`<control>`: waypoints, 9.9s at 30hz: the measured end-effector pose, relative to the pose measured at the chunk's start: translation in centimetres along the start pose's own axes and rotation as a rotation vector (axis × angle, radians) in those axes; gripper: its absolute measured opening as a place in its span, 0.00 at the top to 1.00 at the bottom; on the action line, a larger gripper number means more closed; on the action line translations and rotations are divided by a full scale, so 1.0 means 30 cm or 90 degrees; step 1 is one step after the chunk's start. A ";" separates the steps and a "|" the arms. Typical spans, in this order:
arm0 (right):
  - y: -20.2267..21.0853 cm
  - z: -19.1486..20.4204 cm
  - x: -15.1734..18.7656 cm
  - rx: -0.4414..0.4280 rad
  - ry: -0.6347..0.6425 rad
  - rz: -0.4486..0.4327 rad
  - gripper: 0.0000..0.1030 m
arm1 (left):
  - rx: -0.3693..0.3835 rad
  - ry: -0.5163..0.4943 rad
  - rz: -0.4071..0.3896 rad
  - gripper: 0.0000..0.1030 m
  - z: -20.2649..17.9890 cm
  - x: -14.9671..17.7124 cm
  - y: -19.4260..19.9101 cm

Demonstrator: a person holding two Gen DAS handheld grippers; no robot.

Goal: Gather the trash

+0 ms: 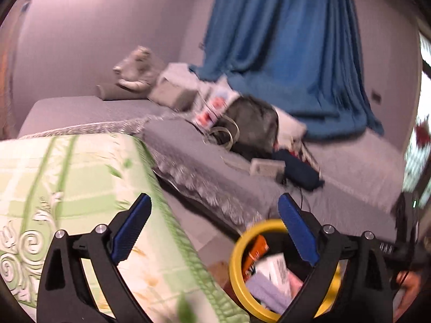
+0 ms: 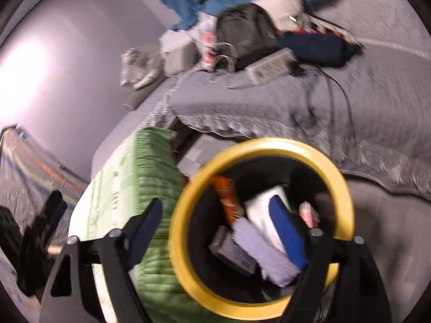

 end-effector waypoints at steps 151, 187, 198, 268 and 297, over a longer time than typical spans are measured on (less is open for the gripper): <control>-0.032 0.294 -0.097 -0.087 0.099 0.083 0.67 | -0.016 -0.214 0.013 0.50 -0.128 0.012 0.210; 0.050 0.271 0.163 0.164 0.141 -0.193 0.07 | -0.114 -0.081 -0.097 0.08 0.040 0.134 0.303; 0.058 0.801 0.473 0.027 0.320 -0.253 0.07 | -0.346 0.032 -0.223 0.08 0.333 0.305 0.796; 0.042 0.943 0.755 0.104 0.342 -0.350 0.07 | -0.455 0.077 -0.253 0.08 0.355 0.501 0.967; 0.023 0.927 0.754 0.107 0.330 -0.329 0.07 | -0.443 0.078 -0.240 0.08 0.376 0.495 0.950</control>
Point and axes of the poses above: each gripper's, at about its wrist camera, not at the fingertips, and y roughly against the way its jaws point, z to its left, x to its underside, the point moved 2 cm from there along -y, roughly the way its jaws point, and after that the axes turned 15 degrees about z, right-handed, at the moved point
